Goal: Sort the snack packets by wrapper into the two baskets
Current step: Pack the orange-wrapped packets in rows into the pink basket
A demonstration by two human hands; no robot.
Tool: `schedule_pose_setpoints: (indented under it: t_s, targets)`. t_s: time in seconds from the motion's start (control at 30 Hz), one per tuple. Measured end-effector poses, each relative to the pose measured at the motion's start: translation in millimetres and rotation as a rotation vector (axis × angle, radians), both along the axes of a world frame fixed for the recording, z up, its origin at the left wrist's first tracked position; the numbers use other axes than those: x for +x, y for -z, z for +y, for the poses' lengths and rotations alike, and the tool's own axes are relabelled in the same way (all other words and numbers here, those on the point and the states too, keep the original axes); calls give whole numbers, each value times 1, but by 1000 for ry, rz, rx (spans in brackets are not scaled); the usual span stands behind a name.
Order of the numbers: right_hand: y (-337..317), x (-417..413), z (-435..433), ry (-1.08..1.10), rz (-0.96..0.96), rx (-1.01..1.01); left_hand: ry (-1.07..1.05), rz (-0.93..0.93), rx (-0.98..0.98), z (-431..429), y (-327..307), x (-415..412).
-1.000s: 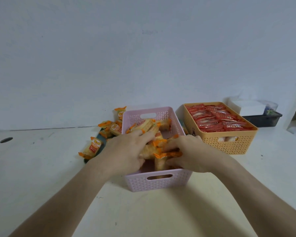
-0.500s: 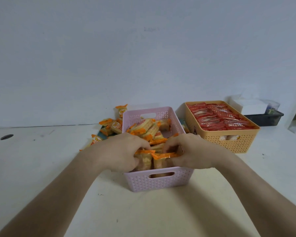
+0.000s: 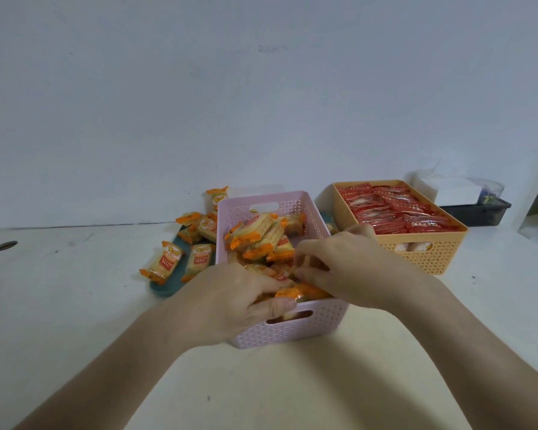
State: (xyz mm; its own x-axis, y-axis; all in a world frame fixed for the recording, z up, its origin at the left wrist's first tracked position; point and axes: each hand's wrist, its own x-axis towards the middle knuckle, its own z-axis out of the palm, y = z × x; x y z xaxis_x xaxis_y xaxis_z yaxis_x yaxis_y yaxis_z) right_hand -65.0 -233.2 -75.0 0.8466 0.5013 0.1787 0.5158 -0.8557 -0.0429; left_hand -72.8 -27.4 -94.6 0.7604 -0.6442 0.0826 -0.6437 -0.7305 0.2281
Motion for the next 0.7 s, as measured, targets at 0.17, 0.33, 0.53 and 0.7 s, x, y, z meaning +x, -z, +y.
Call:
schedule_pose_setpoints:
  t_s: [0.17, 0.33, 0.53, 0.7]
  targets:
    - [-11, -15, 0, -18, -26, -100, -8, -152, 27, 1, 6, -5]
    - [-8, -9, -8, -64, 188, -31, -3, -83, 124, -3, 4, -9]
    - [-1, 26, -6, 59, -143, -53, -202, -173, -104, 2, -19, 17]
    - [3, 45, 11, 97, 8, -321, -394, -234, 447, -12, -13, 44]
